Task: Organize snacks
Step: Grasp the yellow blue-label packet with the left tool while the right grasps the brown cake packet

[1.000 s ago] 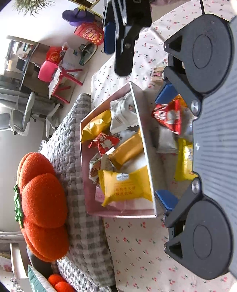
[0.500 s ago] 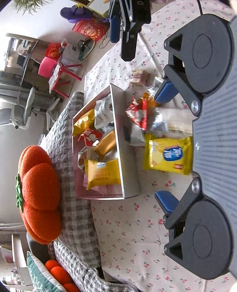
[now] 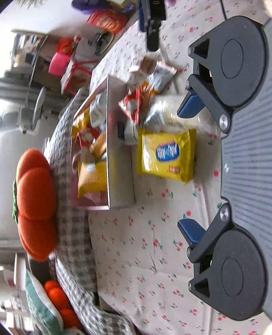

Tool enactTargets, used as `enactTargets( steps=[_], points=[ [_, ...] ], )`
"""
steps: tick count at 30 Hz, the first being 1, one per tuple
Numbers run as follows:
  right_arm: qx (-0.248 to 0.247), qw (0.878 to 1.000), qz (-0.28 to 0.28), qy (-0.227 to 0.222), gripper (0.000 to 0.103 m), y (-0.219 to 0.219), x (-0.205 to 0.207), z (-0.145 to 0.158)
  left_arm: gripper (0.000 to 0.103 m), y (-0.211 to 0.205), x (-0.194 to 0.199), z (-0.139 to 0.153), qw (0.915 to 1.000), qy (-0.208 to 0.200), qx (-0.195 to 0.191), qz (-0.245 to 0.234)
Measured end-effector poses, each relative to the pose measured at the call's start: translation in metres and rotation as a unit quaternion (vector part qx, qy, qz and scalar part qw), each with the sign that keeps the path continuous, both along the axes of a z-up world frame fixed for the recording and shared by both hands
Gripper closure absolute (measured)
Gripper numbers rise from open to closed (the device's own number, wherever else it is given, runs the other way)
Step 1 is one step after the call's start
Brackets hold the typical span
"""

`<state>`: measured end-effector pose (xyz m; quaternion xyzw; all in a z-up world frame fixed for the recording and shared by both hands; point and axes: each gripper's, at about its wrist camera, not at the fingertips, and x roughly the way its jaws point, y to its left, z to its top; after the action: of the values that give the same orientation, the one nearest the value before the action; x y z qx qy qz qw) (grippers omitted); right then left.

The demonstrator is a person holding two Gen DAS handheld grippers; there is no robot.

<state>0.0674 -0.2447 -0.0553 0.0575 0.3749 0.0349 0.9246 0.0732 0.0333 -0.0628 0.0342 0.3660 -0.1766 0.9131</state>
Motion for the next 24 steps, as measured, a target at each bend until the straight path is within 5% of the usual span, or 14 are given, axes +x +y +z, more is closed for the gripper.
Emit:
enactTargets(
  steps=[11,24],
  points=[
    [-0.031,0.998,-0.042,0.031,0.005,-0.009,0.016,-0.028,0.002,0.009,0.014,-0.009,0.9974,0.037,-0.038,0.048],
    [-0.048,0.998,-0.032,0.009,0.0,-0.008,0.035,-0.036,0.006,-0.008,0.024,-0.016,0.9992,0.024,0.022,0.024]
  ],
)
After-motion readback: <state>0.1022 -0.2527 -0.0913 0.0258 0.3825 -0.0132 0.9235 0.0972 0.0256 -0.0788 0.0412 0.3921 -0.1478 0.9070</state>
